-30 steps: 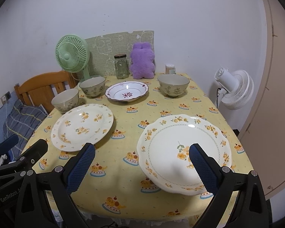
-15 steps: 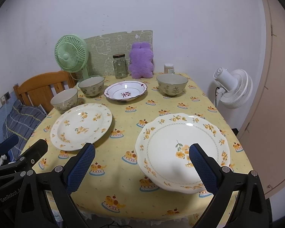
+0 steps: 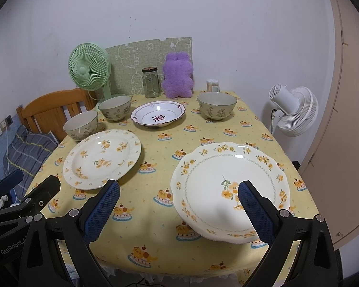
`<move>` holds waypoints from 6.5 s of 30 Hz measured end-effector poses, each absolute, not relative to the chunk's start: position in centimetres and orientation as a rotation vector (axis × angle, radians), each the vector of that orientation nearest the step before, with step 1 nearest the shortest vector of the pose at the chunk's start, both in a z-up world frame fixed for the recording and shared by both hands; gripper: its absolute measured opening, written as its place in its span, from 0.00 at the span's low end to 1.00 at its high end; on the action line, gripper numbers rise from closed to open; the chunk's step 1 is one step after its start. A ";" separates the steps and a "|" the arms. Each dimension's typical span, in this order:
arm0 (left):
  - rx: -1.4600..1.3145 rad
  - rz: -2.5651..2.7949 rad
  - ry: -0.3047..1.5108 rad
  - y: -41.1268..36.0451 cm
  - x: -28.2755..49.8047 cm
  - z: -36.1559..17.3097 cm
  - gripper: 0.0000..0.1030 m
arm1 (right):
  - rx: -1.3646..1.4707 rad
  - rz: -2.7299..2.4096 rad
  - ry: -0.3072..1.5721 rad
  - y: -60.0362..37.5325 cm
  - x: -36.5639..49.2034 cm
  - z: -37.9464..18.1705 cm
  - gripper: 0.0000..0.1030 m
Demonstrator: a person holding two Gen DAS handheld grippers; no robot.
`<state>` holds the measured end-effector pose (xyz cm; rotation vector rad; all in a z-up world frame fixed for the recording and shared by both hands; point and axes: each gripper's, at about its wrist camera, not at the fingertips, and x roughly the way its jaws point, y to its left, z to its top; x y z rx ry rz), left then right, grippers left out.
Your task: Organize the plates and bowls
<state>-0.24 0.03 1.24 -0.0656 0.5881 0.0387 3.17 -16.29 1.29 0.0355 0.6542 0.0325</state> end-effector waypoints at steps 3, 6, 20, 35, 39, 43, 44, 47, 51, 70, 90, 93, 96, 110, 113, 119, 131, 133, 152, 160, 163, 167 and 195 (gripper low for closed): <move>-0.065 0.039 0.589 0.0 -0.3 1.2 0.97 | 0.036 0.032 0.654 -16.3 3.2 1.3 0.98; -0.065 0.039 0.589 0.0 -0.2 1.2 0.97 | 0.036 0.033 0.655 -16.3 3.2 1.3 0.98; -0.066 0.038 0.592 0.0 -0.1 1.0 0.97 | 0.035 0.034 0.656 -16.4 3.5 1.2 0.98; -0.061 0.030 0.608 0.3 1.2 0.5 0.97 | 0.037 0.024 0.668 -16.8 3.7 0.9 0.98; -0.061 0.009 0.622 0.1 1.7 0.2 0.97 | 0.043 0.007 0.682 -16.9 4.6 0.8 0.98; -0.050 -0.030 0.647 -1.1 2.7 -0.1 0.95 | 0.051 -0.033 0.700 -17.9 4.5 0.6 0.97; -0.046 -0.044 0.655 -1.5 2.9 -0.2 0.95 | 0.055 -0.044 0.706 -18.3 4.5 0.6 0.97; -0.024 -0.080 0.672 -3.2 3.7 -0.4 0.93 | 0.073 -0.081 0.728 -19.8 5.0 0.4 0.97; 0.010 -0.114 0.700 -5.8 4.9 -0.8 0.86 | 0.079 -0.106 0.763 -22.1 6.0 -0.2 0.93; 0.014 -0.091 0.906 -15.4 12.4 -5.3 0.76 | 0.083 -0.069 0.937 -31.6 13.4 -4.5 0.87; -0.078 0.035 1.038 -17.6 14.3 -8.3 0.69 | 0.028 0.090 1.087 -33.2 18.8 -8.6 0.79; -0.084 0.057 1.049 -17.9 14.6 -8.2 0.68 | 0.026 0.103 1.102 -33.2 19.5 -8.8 0.78; -0.114 0.066 1.062 -17.8 15.0 -8.3 0.65 | 0.027 0.114 1.102 -33.2 19.9 -8.9 0.78; -0.123 0.076 1.103 -16.9 17.3 -8.2 0.63 | 0.064 0.094 1.138 -32.5 21.7 -8.7 0.73; -0.127 0.072 1.116 -16.3 18.4 -8.2 0.63 | 0.096 0.079 1.145 -32.3 22.2 -8.7 0.73; -0.111 0.044 1.123 -15.2 20.2 -8.2 0.63 | 0.130 0.036 1.151 -31.5 23.5 -8.7 0.73; -0.113 0.025 1.121 -12.3 23.2 -8.2 0.63 | 0.164 -0.018 1.139 -29.0 26.1 -8.5 0.72; -0.107 0.024 1.115 -12.1 23.5 -8.2 0.63 | 0.167 -0.021 1.138 -28.8 26.4 -8.5 0.72; -0.135 0.103 1.067 -12.6 20.7 -6.7 0.76 | 0.121 0.047 1.076 -29.8 24.8 -6.5 0.72; -0.143 0.135 1.011 -12.1 18.6 -3.8 0.76 | 0.094 0.111 1.027 -29.4 22.6 -3.7 0.72; -0.146 0.133 0.989 -11.3 18.1 -2.7 0.76 | 0.084 0.138 0.996 -28.8 21.9 -2.3 0.72; -0.139 0.135 0.945 -9.7 17.6 -1.2 0.76 | 0.064 0.177 0.930 -26.6 21.1 -0.1 0.72; -0.028 0.028 0.919 7.3 17.4 -0.4 0.76 | 0.092 0.090 0.946 -9.0 18.7 0.8 0.72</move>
